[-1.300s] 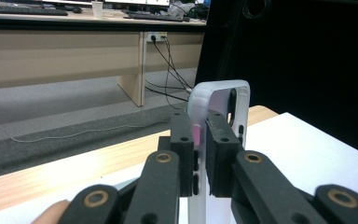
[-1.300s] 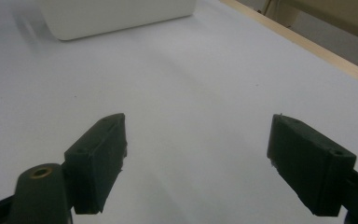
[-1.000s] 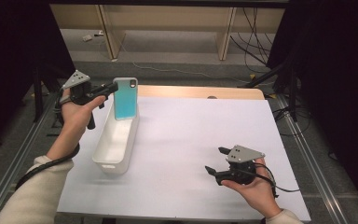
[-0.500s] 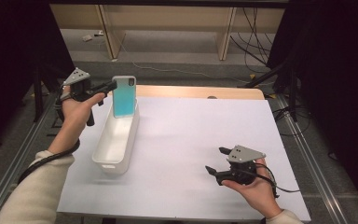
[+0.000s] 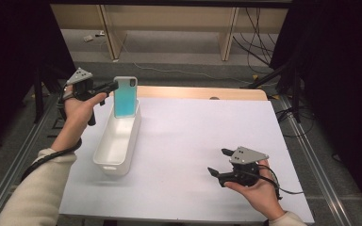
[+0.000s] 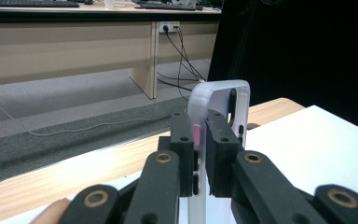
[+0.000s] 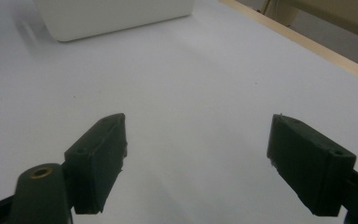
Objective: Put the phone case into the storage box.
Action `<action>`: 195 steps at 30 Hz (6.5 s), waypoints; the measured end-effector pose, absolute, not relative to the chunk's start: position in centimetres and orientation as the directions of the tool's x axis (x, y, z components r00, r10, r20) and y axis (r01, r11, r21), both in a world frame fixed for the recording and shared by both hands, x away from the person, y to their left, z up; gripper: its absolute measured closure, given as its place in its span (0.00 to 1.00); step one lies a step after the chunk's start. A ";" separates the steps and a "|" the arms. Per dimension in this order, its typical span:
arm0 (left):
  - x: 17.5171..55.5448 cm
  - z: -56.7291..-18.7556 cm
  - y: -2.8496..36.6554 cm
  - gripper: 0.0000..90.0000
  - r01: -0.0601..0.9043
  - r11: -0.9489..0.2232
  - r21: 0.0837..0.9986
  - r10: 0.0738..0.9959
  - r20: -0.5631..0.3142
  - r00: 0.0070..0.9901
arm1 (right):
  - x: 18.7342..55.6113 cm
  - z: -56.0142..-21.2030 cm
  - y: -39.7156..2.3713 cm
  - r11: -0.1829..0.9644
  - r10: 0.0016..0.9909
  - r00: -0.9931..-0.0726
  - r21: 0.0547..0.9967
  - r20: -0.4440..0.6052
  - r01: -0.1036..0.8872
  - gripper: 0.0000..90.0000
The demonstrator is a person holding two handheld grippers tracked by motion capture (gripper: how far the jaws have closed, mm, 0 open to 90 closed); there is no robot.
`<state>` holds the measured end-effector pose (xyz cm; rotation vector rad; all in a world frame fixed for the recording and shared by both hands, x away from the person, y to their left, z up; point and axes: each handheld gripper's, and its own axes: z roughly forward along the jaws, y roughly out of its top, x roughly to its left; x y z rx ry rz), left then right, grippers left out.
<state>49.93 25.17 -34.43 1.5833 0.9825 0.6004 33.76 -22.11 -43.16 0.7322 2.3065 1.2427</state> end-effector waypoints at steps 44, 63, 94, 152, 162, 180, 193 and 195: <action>51.2 -35.2 26.0 0.92 0.278 -0.026 0.960 0.850 -0.125 0.512 | 33.4 -43.0 -22.5 0.448 0.625 -0.775 0.854 -0.089 0.263 0.23; 51.6 -35.4 26.2 0.92 0.284 -0.029 0.958 0.854 -0.124 0.505 | 33.0 -42.8 -23.1 0.415 0.629 -0.774 0.873 -0.072 0.257 0.23; 52.5 -36.2 25.9 0.92 0.290 -0.032 0.957 0.851 -0.125 0.509 | 32.7 -42.8 -24.8 0.303 0.681 -0.732 0.914 -0.009 0.271 0.19; 55.0 -38.3 25.0 0.92 0.335 -0.067 0.940 0.865 -0.112 0.490 | 32.7 -42.9 -24.9 0.298 0.675 -0.738 0.911 0.011 0.286 0.19; 55.1 -38.5 25.0 0.92 0.337 -0.074 0.938 0.867 -0.107 0.487 | 32.7 -42.9 -24.8 0.300 0.674 -0.739 0.910 0.009 0.285 0.19; 55.4 -39.0 25.1 0.92 0.350 -0.072 0.934 0.870 -0.113 0.480 | 32.7 -43.0 -24.8 0.305 0.671 -0.741 0.910 0.005 0.282 0.19; 55.4 -39.4 25.3 0.92 0.358 -0.069 0.931 0.871 -0.119 0.477 | 32.7 -43.0 -24.7 0.301 0.672 -0.741 0.908 0.016 0.293 0.19; 55.4 -39.4 25.4 0.92 0.358 -0.070 0.931 0.870 -0.119 0.478 | 32.7 -43.0 -24.7 0.304 0.670 -0.742 0.906 0.016 0.294 0.19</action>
